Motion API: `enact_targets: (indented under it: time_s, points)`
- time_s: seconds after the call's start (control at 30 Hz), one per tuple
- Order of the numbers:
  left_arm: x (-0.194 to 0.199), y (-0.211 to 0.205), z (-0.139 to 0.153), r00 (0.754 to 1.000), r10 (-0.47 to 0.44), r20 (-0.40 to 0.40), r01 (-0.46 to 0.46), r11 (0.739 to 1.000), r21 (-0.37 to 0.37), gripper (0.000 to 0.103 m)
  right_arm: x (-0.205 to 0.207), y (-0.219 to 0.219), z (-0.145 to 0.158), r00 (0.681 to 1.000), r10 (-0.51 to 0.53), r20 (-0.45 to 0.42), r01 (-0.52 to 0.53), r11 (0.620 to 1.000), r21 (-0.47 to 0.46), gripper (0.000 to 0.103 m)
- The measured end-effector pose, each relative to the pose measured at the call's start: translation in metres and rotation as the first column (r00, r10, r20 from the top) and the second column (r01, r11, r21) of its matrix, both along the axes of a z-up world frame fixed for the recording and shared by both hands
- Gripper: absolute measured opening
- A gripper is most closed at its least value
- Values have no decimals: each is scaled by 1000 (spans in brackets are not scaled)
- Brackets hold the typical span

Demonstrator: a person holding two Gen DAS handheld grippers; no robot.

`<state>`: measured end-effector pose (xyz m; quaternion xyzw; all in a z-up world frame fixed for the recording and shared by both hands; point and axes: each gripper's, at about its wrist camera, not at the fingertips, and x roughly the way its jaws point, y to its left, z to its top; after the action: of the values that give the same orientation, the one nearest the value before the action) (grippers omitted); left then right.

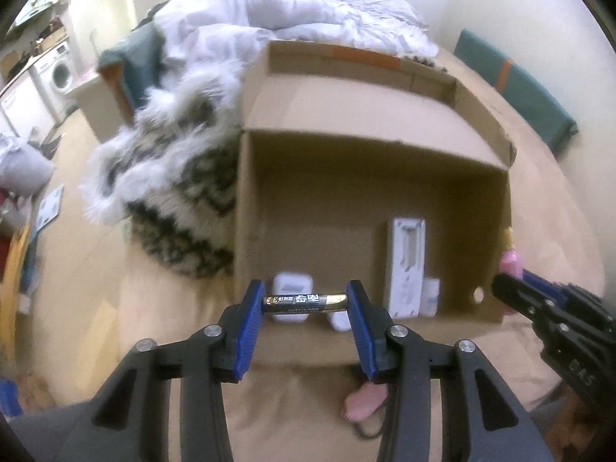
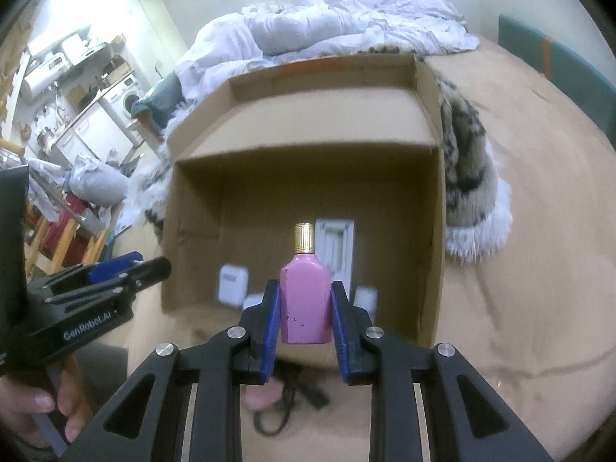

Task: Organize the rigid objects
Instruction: 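Carry the battery and perfume bottle into the box and open both tools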

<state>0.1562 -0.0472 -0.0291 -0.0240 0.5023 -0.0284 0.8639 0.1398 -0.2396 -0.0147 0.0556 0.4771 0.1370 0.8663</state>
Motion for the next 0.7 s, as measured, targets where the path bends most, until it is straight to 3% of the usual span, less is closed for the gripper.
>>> enact_targets:
  time_s: [0.2, 0.3, 0.43, 0.53, 0.7]
  points:
    - [38, -14, -18, 999, -38, -16, 39, 999, 37, 40, 45, -1, -17, 1000, -10, -27, 10, 1000, 9, 26]
    - [49, -14, -31, 999, -36, -7, 36, 999, 20, 40, 55, 1, -34, 1000, -11, -29, 10, 1000, -22, 26]
    - [57, -12, -51, 999, -20, -49, 20, 1000, 6, 40, 59, -6, -61, 993, -41, -114, 43, 999, 13, 26]
    - [61, -9, -61, 997, -7, -72, 5, 1000, -29, 40, 64, -5, -67, 991, -39, -129, 41, 999, 6, 26]
    - [60, -18, -67, 998, -44, -54, 45, 999, 30, 40, 71, -5, -76, 985, -51, -164, 56, 998, 26, 26]
